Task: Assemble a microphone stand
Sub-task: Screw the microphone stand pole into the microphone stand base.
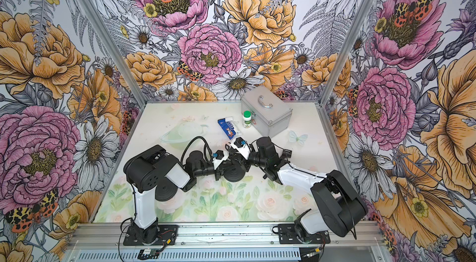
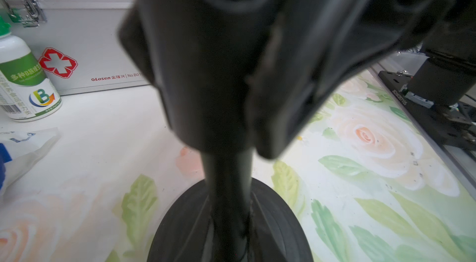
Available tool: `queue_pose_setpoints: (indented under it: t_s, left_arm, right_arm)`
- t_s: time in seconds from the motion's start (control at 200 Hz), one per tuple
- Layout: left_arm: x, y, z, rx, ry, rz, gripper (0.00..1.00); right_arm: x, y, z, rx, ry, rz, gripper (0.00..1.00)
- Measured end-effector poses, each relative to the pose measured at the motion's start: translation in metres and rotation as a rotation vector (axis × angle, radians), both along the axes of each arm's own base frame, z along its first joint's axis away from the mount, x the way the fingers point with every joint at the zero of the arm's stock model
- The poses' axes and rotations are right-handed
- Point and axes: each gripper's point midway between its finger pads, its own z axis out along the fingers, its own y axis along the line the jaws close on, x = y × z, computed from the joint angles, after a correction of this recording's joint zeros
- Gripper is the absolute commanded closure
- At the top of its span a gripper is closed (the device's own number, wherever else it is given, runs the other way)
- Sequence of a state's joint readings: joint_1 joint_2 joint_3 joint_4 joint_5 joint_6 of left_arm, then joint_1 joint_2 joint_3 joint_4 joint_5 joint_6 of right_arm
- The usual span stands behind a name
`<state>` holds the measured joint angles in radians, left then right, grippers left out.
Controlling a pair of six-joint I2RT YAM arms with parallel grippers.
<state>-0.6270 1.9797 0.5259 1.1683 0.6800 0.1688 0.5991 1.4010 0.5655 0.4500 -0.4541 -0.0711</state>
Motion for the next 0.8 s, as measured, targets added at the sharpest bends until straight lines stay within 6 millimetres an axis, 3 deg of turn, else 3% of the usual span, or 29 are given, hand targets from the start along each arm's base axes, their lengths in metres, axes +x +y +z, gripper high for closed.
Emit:
queue_pose_setpoints:
  t_s: [0.11,0.2,0.285,0.425,0.615,0.801]
  left_arm:
    - [-0.001,-0.001,0.000,0.002,-0.005,-0.005,0.78]
    - [-0.001,-0.002,0.000,0.004,-0.011,-0.009,0.79]
    - [0.000,-0.002,0.000,0.005,-0.015,-0.010,0.80]
    - [-0.001,-0.003,0.000,0.007,-0.017,-0.015,0.82]
    - [-0.001,-0.003,0.000,0.007,-0.017,-0.015,0.82]
    - [-0.001,-0.003,0.000,0.007,-0.016,-0.015,0.82]
  right_arm:
    - [-0.002,-0.004,-0.001,0.050,-0.036,-0.243,1.00]
    - [-0.006,-0.006,0.000,0.068,-0.066,-0.334,1.00]
    - [-0.005,-0.007,0.001,0.067,-0.079,-0.359,0.73]
    - [-0.009,-0.005,-0.005,0.020,-0.104,-0.283,0.58]
    - [-0.010,-0.018,-0.014,0.009,-0.026,-0.067,0.57]
    - [-0.006,-0.014,0.009,0.039,0.001,0.107,0.57]
